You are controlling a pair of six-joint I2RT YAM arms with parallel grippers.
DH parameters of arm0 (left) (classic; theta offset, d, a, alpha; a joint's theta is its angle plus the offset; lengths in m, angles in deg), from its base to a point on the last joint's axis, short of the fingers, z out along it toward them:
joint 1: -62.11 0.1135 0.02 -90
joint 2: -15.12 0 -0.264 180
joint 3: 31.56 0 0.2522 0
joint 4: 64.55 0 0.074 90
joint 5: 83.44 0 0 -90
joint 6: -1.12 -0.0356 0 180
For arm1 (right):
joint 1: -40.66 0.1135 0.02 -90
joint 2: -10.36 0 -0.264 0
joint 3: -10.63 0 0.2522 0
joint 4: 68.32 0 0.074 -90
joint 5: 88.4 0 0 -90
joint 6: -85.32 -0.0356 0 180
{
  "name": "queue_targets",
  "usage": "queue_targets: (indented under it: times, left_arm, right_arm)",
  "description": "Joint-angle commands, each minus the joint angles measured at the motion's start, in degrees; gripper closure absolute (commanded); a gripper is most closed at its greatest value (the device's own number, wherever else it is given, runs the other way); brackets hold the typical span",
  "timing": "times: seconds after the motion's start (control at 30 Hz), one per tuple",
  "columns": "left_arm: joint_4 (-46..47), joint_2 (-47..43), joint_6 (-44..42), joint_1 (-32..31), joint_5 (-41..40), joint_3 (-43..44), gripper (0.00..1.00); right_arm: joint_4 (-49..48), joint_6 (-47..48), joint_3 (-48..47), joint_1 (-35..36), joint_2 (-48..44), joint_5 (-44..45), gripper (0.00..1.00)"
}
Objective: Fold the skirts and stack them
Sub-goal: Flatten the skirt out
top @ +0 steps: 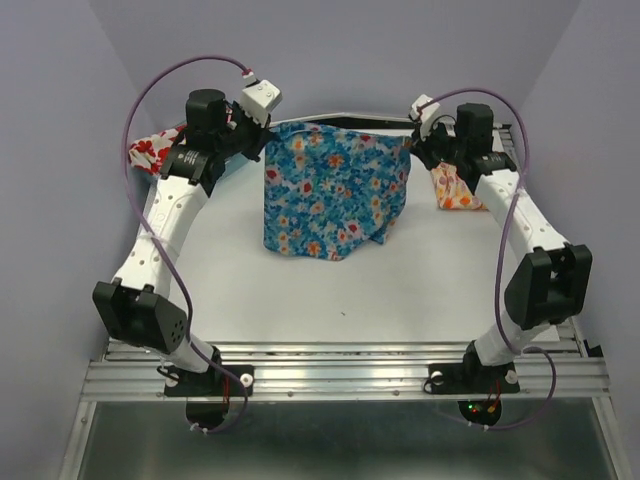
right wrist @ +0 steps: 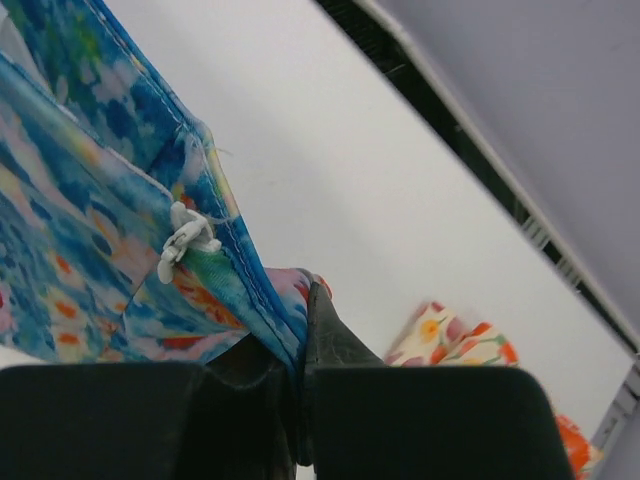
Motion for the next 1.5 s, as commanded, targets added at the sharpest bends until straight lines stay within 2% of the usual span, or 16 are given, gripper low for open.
queue_targets:
  times: [0.0, 0.1, 0.27, 0.4, 0.47, 0.5, 0.63, 0.67, 0.87, 1.07, 1.27, 1.33, 1.37, 1.4, 1.43, 1.47]
  left_arm:
    - [14.82, 5.54, 0.13, 2.68, -5.44, 4.95, 1.00]
    - [21.31, 11.78, 1.27, 4.43, -6.24, 10.75, 1.00]
    - [24.41, 20.30, 4.00, 6.46, -2.99, 24.38, 1.00]
    - [25.20, 19.54, 2.33, 7.16, 0.26, 24.85, 1.00]
    - [27.83, 16.04, 1.89, 7.86, 3.06, 18.03, 1.00]
    - [29.76, 14.54, 0.41, 8.13, 4.21, 14.76, 1.00]
    - [33.10, 6.63, -6.79, 8.22, 10.19, -2.91, 1.00]
    - [33.29, 5.13, -7.68, 8.22, 11.07, -9.29, 1.00]
    - [27.33, -2.43, -18.58, 8.22, 15.02, -27.51, 1.00]
    - [16.26, -8.57, -26.40, 8.04, 21.08, -38.61, 0.98]
    - [-0.79, -17.54, -45.46, 7.96, 26.28, -46.70, 0.89]
    - [-7.20, -20.98, -53.45, 7.78, 25.67, -49.43, 0.77]
    - [-8.79, -23.25, -55.57, 7.78, 24.62, -50.83, 0.66]
    - [-10.20, -24.40, -56.90, 7.78, 23.91, -51.36, 0.61]
    - [-12.48, -25.46, -58.22, 7.69, 23.39, -51.63, 0.57]
    - [-13.54, -27.82, -58.66, 7.78, 22.51, -51.63, 0.52]
  right_arm:
    - [-0.34, 1.74, -11.79, -1.37, 6.15, 10.09, 0.99]
    - [-0.78, 1.31, -23.82, -1.37, 13.62, 15.62, 0.99]
    - [-0.60, 2.53, -46.04, -1.37, 23.73, 21.44, 0.99]
    - [-1.48, 5.16, -48.74, -1.90, 23.32, 20.65, 0.99]
    - [-4.44, 5.96, -44.01, -1.90, 20.51, 18.73, 0.99]
    - [-5.34, 7.53, -36.67, -1.90, 16.49, 17.41, 0.99]
    - [-7.80, 13.58, -18.98, -1.90, 5.07, 10.38, 0.99]
    - [-7.89, 15.69, -9.97, -1.21, 2.94, 8.71, 0.99]
    - [-4.92, 28.36, 19.95, 2.39, -9.72, 6.59, 0.99]
    - [1.67, 30.31, 31.77, 6.10, -16.32, 5.88, 0.99]
    - [10.29, 32.32, 36.26, 10.04, -25.37, 1.24, 0.99]
    - [14.50, 34.25, 37.40, 11.36, -29.33, 0.17, 0.83]
    - [17.65, 35.04, 37.75, 12.76, -30.73, -1.14, 0.69]
    - [18.90, 35.31, 38.11, 13.47, -32.31, -1.67, 0.48]
    - [19.70, 35.32, 38.55, 14.17, -35.55, -2.02, 0.22]
    - [20.23, 35.14, 39.33, 14.70, -37.06, -1.77, 0.17]
